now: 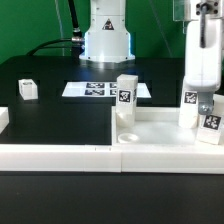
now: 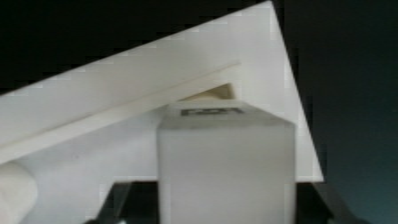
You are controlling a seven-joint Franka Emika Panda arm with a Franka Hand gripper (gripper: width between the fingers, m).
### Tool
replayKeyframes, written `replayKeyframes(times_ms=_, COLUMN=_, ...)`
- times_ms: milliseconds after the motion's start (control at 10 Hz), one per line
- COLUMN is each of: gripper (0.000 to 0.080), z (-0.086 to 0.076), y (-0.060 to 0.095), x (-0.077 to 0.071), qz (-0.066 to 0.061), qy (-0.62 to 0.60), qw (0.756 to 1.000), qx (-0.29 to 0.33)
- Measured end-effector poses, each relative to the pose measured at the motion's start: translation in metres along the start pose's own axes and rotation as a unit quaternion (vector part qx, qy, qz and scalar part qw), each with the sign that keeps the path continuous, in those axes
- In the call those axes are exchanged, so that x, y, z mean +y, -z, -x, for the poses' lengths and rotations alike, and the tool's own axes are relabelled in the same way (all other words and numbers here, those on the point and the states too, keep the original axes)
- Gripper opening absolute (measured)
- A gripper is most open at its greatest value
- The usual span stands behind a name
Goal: Assemble square table
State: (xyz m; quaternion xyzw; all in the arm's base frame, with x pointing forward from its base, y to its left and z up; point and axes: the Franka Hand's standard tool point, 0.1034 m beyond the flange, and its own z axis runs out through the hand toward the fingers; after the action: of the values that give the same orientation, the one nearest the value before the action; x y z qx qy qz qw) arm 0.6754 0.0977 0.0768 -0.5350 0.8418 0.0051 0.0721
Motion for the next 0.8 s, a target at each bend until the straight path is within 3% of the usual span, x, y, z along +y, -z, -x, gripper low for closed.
replayKeyframes(times_ms=300, gripper=0.0303, z=0.001, y=0.0, x=0.001, qz=0.001, qy=0.046, qw=0.999, qx=0.002)
replayKeyframes(times_ms=500, gripper=0.0609, z=0.008, y=-0.001, x=0.008, qz=0.016, qy=0.226, qw=0.974, qx=0.032)
replayKeyframes(times_ms=600, gripper=0.0637, z=0.016, y=-0.003, x=0.01, qz=0.007, qy=0.336, qw=0.941, qx=0.032)
replayKeyframes(times_ms=800, gripper=0.0647, z=0.018, y=-0.004, x=0.012, qz=0.01, qy=0.404, qw=0.914, qx=0.031)
